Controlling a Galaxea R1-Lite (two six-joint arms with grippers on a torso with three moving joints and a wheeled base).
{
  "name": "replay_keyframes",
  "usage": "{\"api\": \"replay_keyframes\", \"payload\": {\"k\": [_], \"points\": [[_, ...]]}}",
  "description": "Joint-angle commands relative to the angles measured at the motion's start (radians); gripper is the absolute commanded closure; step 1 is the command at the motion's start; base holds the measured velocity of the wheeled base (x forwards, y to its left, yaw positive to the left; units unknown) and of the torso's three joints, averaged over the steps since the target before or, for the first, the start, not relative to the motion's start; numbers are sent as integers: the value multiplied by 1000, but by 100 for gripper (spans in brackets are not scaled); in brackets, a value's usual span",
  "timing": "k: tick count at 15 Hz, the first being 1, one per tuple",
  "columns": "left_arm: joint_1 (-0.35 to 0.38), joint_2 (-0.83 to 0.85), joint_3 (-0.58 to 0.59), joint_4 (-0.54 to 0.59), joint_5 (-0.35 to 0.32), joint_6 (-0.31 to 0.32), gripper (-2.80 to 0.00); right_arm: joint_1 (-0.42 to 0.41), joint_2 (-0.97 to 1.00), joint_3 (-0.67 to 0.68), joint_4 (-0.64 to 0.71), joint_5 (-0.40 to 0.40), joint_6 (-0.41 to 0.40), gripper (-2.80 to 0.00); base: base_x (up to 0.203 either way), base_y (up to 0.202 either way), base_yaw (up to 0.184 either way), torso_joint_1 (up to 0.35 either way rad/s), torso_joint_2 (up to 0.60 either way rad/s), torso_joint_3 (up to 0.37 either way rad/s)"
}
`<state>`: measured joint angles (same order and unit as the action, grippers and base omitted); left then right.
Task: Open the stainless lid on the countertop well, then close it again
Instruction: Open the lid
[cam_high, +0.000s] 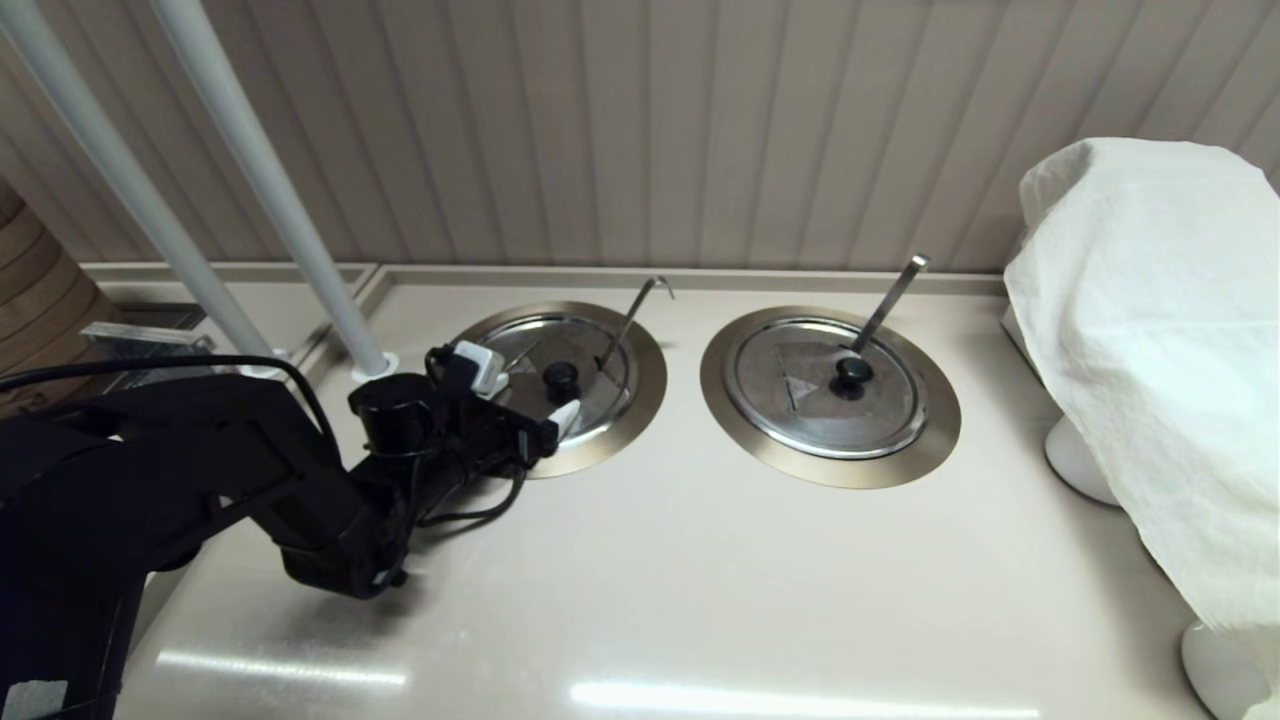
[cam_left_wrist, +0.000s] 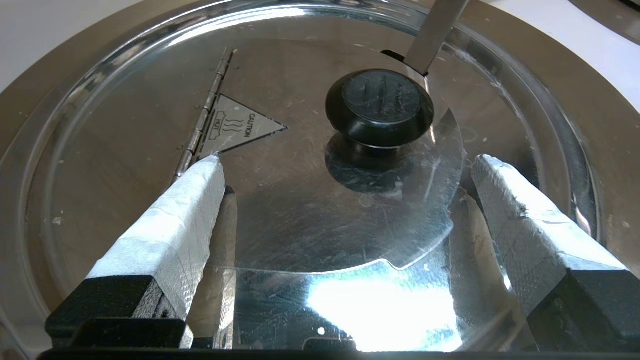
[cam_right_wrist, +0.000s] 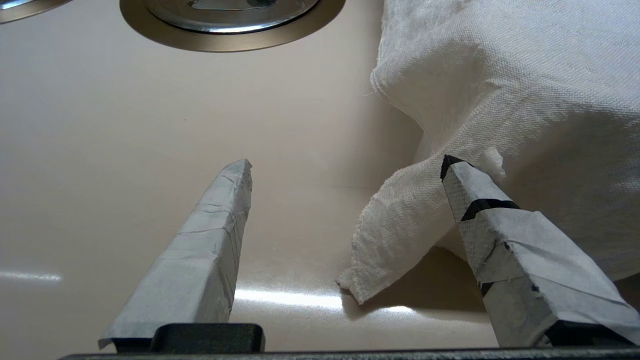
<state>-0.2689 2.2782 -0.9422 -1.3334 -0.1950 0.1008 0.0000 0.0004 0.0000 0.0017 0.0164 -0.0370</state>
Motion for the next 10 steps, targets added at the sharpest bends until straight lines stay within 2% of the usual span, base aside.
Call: {"api": "replay_keyframes", "payload": {"k": [1,3,5,10], "points": [[0,17,-14,-6,11,0,-280,0,0,0,0,0,-1,-280,0,0,0,0,0,0],[1,14,-22,-6,19,-1,-280,0,0,0,0,0,-1,-280,0,0,0,0,0,0],[6,3,-47,-6,58,-8,-280,0,0,0,0,0,0,-280,0,0,0,0,0,0],[7,6,-50,-6,65,-7,-280,0,0,0,0,0,0,-280,0,0,0,0,0,0]]}}
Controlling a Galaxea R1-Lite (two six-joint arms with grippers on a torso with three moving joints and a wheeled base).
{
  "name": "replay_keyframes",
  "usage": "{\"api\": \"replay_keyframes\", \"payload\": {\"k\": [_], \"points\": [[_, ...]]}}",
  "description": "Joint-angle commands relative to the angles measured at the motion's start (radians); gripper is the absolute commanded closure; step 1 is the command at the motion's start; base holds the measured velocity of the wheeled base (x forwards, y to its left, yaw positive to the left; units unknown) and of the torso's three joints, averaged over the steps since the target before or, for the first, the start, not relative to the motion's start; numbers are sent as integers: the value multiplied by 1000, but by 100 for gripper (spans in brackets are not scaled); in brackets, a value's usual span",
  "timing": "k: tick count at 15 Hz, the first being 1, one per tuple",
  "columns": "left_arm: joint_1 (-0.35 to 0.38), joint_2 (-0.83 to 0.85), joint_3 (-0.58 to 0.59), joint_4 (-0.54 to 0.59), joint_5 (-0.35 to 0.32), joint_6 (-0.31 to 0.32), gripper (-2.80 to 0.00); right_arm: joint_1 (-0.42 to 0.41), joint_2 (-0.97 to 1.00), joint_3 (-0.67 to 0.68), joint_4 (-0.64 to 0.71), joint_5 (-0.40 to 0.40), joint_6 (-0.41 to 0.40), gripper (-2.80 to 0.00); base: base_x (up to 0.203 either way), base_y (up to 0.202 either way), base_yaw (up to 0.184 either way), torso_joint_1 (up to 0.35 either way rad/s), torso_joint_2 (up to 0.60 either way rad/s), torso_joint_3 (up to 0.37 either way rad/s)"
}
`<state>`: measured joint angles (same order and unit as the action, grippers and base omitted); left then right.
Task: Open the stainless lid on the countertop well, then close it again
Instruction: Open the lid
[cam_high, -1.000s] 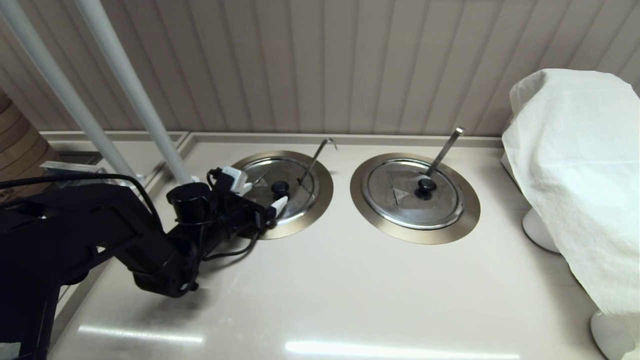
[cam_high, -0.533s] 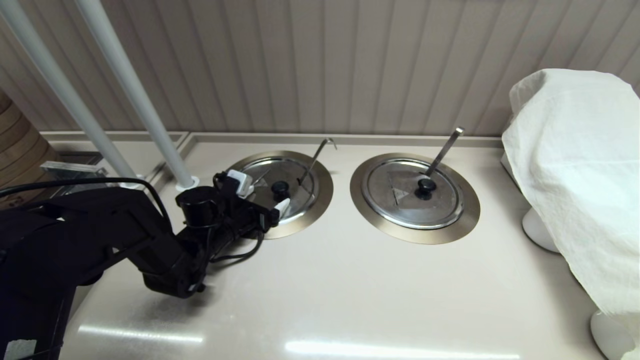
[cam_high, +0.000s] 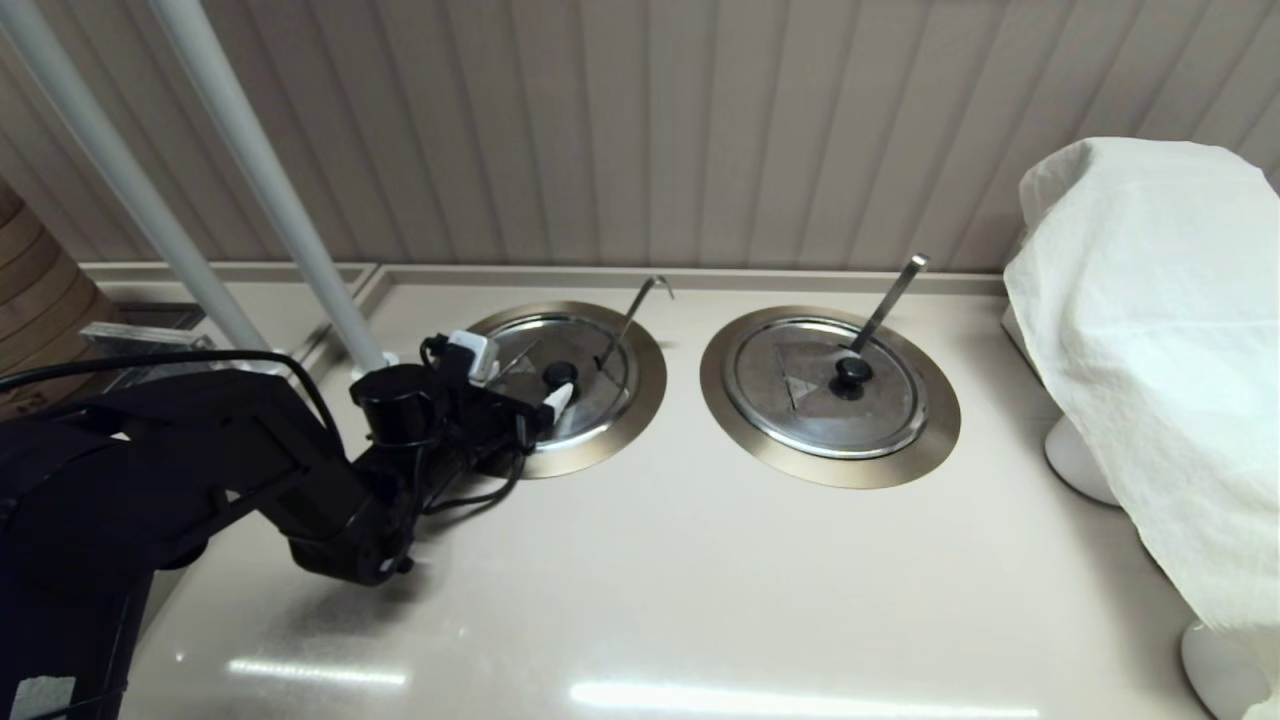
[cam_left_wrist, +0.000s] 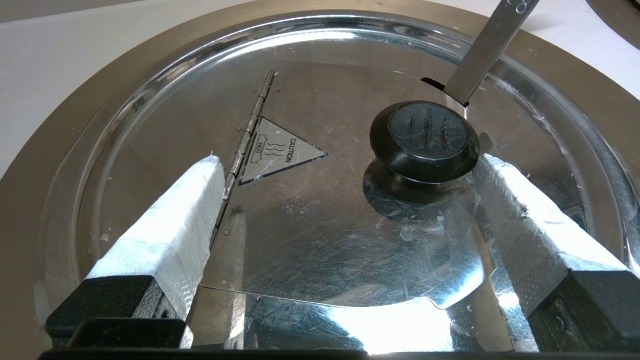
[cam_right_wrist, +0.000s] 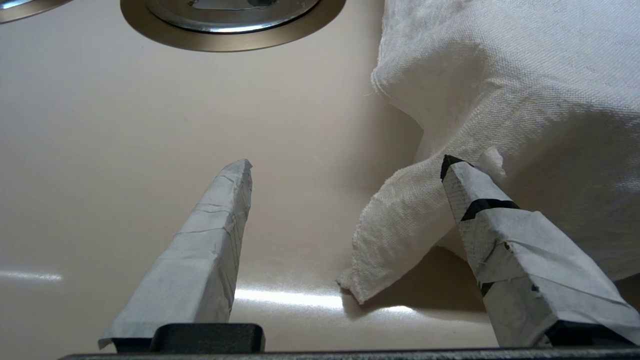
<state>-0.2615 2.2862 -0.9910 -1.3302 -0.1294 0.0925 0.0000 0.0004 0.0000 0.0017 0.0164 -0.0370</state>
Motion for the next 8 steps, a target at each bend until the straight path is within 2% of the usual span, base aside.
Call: {"api": "replay_keyframes", "payload": {"k": [1,8], "points": [[0,-3,-1,-9,-1,1,-280,0,0,0,0,0,-1,-280,0,0,0,0,0,0],[0,9,-6,-9,14,9,-280,0,0,0,0,0,-1,-280,0,0,0,0,0,0]]}}
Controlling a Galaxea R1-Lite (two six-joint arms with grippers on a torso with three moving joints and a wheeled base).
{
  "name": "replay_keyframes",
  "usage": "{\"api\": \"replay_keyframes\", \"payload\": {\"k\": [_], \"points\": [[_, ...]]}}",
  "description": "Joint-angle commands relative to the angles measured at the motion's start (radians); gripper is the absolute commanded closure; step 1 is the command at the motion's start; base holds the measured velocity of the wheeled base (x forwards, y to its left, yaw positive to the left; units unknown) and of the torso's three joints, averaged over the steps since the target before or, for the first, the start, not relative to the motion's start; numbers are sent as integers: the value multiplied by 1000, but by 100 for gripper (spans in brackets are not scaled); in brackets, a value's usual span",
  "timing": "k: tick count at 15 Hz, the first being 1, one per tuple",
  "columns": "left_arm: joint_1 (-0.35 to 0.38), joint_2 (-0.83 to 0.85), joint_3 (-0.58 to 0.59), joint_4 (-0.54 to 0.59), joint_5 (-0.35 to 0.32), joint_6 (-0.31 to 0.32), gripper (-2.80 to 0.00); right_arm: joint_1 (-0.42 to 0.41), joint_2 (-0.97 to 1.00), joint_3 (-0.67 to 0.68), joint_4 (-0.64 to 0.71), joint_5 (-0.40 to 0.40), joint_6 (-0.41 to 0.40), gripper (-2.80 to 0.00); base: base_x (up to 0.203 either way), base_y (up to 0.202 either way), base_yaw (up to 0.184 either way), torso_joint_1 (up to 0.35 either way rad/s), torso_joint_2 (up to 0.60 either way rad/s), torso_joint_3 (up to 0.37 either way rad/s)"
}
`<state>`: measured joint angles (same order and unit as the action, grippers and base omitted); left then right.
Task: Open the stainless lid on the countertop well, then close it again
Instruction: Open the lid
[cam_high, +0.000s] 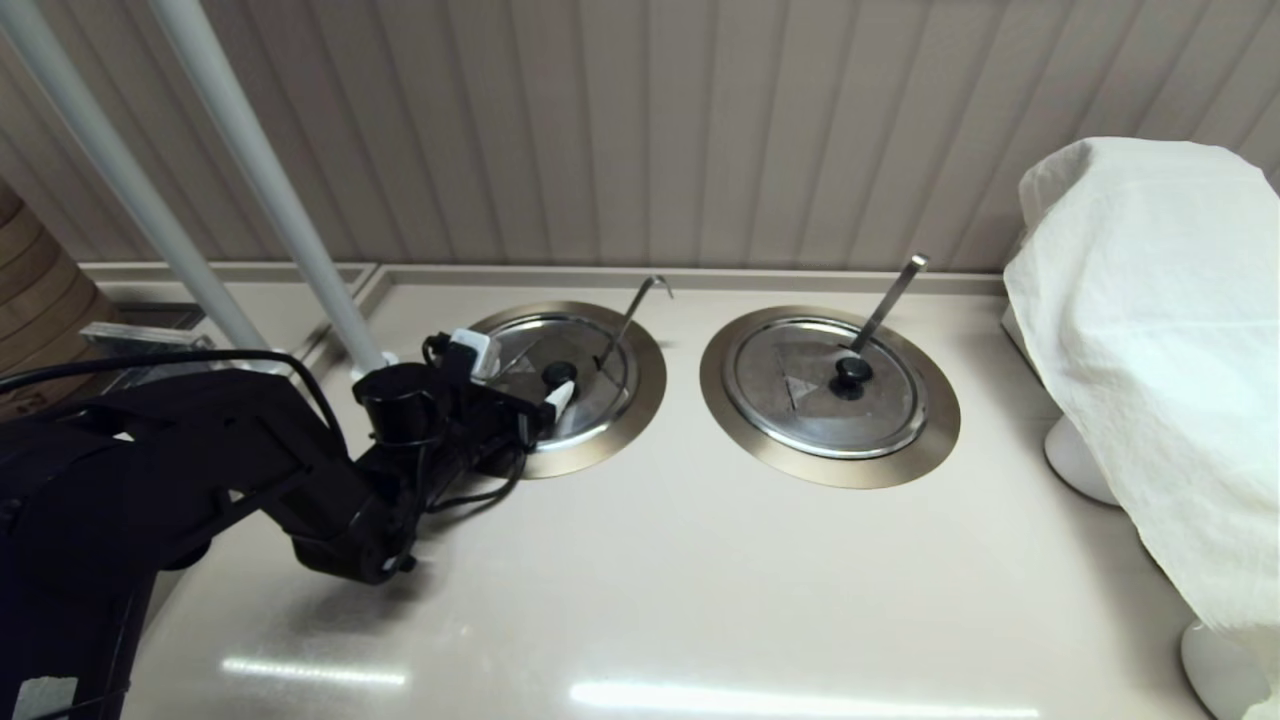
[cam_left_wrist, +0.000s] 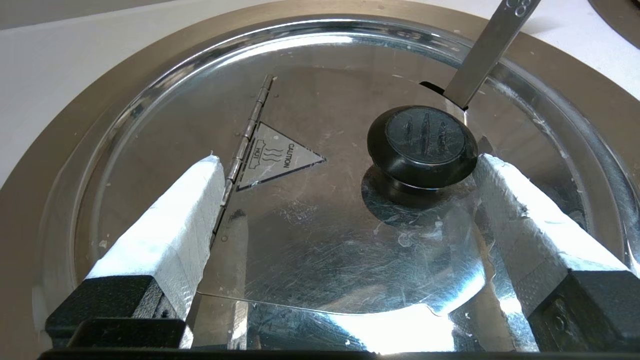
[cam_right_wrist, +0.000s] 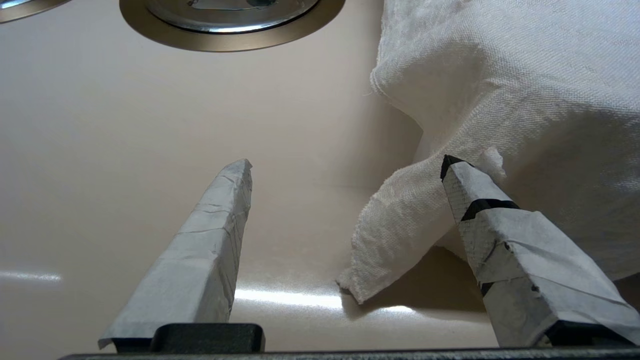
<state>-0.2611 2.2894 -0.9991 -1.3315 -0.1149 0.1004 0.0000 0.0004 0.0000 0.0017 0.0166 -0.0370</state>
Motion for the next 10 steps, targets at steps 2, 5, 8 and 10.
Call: {"api": "replay_keyframes", "payload": {"k": [2,5,8,10], "points": [[-4,7,28,-8,-9,14,-280,0,0,0,0,0,-1,-280,0,0,0,0,0,0],[-14,22,20,-8,-1,27,-280,0,0,0,0,0,0,-280,0,0,0,0,0,0],[-12,22,-4,-8,4,25,-280,0,0,0,0,0,0,-280,0,0,0,0,0,0],[-10,13,-18,-8,35,23,-280,0,0,0,0,0,-1,-280,0,0,0,0,0,0]]}}
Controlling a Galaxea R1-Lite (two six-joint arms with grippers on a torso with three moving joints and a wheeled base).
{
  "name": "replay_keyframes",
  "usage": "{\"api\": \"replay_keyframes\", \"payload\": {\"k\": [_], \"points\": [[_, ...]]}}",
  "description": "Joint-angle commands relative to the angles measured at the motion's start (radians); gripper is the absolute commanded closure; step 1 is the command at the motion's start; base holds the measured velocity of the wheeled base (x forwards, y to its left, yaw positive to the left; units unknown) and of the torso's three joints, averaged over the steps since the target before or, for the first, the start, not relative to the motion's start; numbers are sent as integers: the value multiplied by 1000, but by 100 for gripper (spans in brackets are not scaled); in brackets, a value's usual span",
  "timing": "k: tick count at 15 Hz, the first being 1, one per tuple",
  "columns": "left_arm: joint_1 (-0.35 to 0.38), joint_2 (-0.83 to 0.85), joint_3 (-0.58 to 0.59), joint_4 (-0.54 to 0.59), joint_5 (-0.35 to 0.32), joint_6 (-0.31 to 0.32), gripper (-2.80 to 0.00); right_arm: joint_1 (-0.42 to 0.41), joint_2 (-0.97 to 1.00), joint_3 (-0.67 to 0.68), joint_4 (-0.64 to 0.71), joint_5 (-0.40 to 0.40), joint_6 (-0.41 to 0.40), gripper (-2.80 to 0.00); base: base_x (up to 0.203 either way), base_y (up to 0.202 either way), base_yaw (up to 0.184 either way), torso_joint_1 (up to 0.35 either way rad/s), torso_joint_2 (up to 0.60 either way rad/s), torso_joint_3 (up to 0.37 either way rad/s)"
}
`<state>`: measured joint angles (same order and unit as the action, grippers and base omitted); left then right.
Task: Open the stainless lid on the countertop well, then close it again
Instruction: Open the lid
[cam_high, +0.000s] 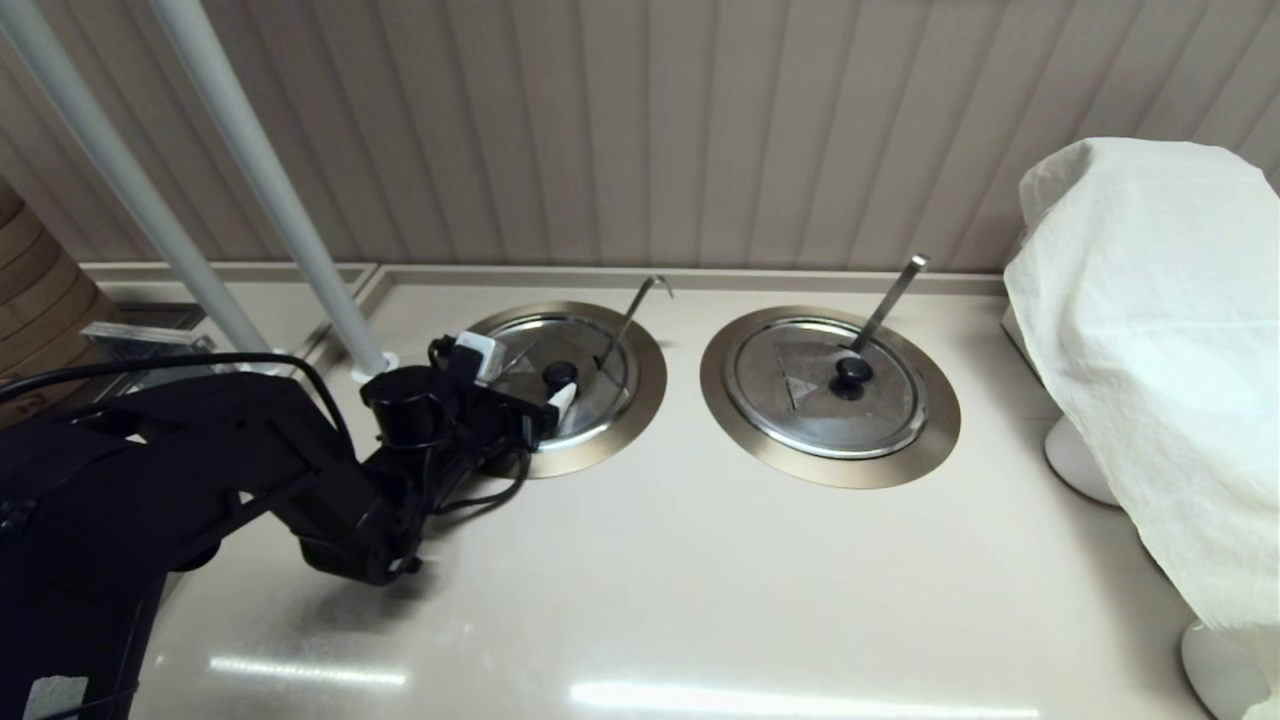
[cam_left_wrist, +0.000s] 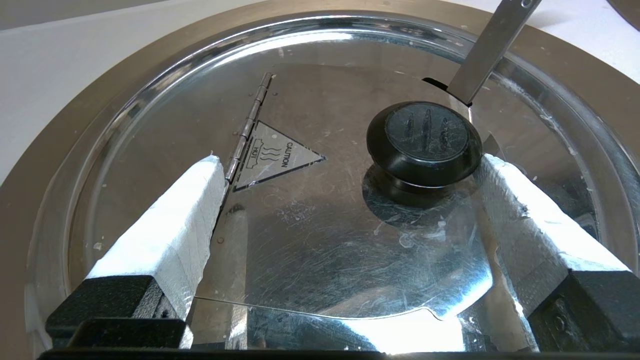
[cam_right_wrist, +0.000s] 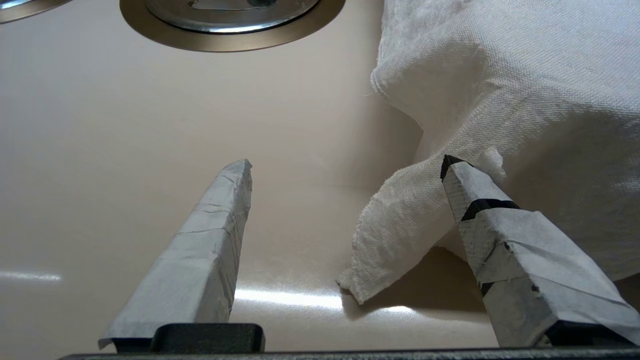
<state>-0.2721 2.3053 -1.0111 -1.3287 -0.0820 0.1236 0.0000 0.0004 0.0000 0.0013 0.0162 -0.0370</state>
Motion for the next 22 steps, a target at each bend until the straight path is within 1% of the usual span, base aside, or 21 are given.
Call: {"api": "replay_keyframes", "payload": {"k": [1,11,13,16,22], "points": [[1,-6,-7,-10,11,-1,-280,0,0,0,0,1,0,-280,0,0,0,0,0,0],[5,-47,-17,-10,13,-9,-280,0,0,0,0,1,0,-280,0,0,0,0,0,0],[22,-54,-18,-10,12,-9,-280,0,0,0,0,1,-1,-280,0,0,0,0,0,0],[53,-67,-41,-3,10,-48,-280,0,0,0,0,1,-1,-280,0,0,0,0,0,0],[86,-66,-64,2,10,-52,-280,0,0,0,0,1,-1,-280,0,0,0,0,0,0]]}}
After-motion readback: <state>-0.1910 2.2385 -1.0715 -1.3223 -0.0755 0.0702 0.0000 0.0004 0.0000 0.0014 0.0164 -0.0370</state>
